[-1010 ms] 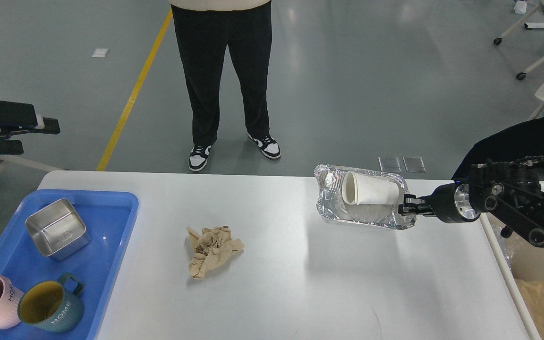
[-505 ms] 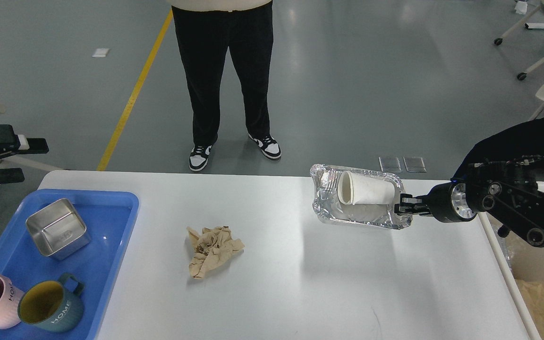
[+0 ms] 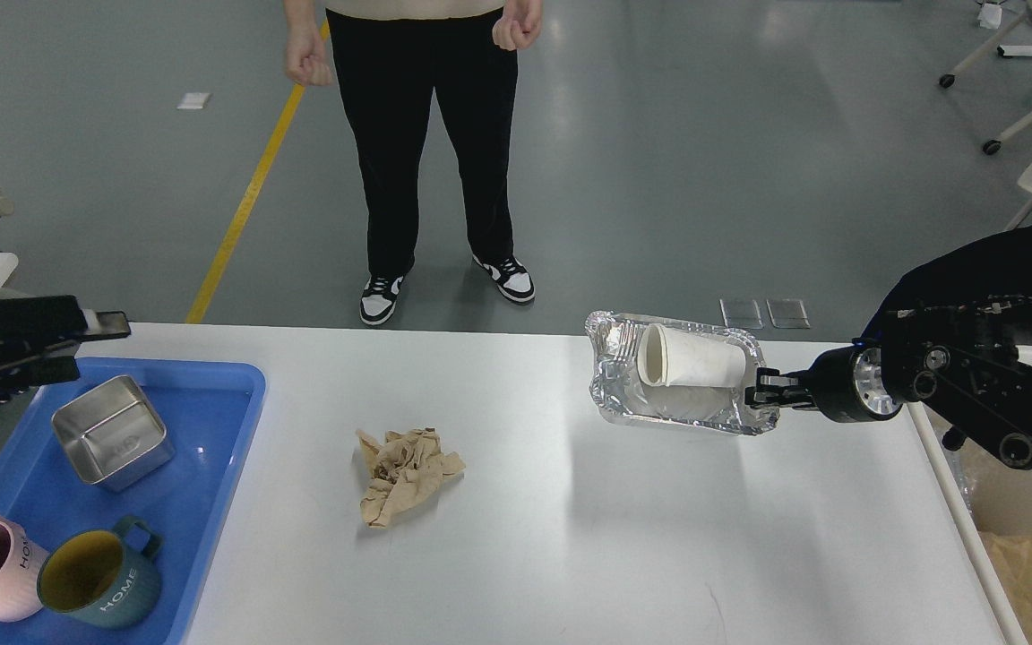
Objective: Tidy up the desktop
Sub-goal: 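Reach the left gripper down and grasp the crumpled brown paper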
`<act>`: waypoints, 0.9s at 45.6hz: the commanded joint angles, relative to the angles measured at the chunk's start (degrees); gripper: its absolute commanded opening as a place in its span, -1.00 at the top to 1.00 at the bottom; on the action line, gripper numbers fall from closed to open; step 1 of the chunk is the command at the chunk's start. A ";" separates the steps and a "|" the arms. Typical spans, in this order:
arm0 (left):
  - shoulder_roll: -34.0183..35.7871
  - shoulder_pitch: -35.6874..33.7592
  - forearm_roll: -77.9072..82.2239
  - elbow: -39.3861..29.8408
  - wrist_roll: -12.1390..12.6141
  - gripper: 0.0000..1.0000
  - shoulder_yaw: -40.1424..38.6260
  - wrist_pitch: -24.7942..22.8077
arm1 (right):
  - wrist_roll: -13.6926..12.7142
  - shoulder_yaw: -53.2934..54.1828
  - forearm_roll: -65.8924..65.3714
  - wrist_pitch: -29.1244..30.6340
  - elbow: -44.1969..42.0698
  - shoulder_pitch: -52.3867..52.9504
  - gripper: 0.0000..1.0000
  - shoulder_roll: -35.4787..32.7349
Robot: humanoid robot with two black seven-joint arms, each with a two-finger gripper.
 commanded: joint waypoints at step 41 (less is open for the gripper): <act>-61.78 11.68 30.26 35.61 14.44 -0.90 1.93 23.30 | -0.44 -0.01 -0.10 -1.14 1.50 -0.79 1.00 -0.05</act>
